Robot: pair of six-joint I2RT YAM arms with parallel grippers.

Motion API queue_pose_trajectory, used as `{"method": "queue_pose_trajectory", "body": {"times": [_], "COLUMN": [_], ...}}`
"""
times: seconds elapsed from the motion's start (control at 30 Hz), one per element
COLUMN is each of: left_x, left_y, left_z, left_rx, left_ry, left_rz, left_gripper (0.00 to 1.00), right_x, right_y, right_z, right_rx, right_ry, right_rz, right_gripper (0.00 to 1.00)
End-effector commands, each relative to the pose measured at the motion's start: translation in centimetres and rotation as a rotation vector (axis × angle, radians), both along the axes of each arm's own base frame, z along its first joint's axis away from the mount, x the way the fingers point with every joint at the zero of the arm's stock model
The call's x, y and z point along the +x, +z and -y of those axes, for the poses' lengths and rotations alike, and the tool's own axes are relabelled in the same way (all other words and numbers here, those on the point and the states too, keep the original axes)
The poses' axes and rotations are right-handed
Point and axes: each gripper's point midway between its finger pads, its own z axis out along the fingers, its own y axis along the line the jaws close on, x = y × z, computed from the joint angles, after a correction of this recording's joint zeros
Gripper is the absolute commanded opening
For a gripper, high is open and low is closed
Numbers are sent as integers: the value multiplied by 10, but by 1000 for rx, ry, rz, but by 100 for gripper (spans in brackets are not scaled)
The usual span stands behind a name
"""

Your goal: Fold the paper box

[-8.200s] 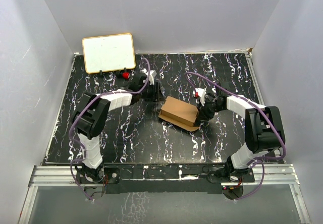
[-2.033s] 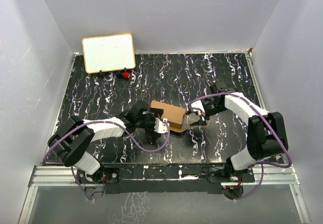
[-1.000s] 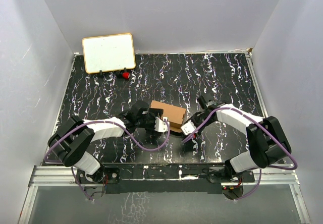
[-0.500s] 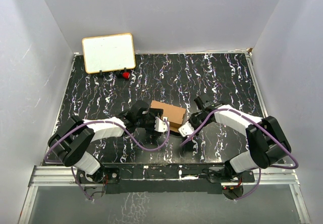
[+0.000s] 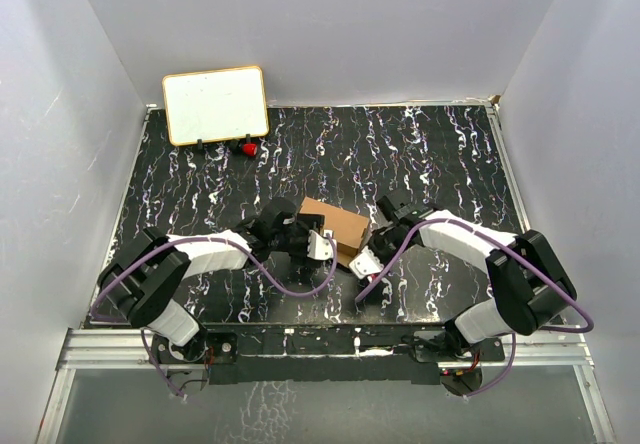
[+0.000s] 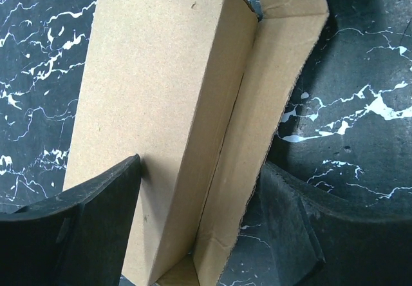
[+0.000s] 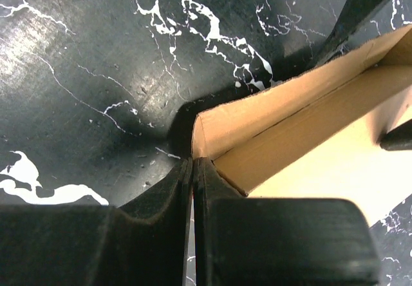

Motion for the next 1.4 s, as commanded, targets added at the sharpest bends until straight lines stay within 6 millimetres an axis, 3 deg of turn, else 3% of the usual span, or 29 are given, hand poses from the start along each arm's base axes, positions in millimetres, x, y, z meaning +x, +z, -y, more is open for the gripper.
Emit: {"method": "queue_pose_trajectory", "body": {"times": [0.0, 0.57, 0.93, 1.37], "left_x": [-19, -21, -23, -23], "left_y": [-19, -22, -23, -24], "left_z": [-4, -2, -2, -1], "left_rx": [35, 38, 38, 41], "left_ry": [-25, -28, -34, -36], "left_rz": [-117, -144, -152, -158], "left_gripper": [69, 68, 68, 68], "right_x": [3, -4, 6, 1], "right_y": [16, 14, 16, 15], "right_z": [-20, -36, -41, -46], "right_rx": [57, 40, 16, 17], "right_ry": [75, 154, 167, 210], "right_rz": [57, 79, 102, 67], "right_gripper": [8, 8, 8, 8]}}
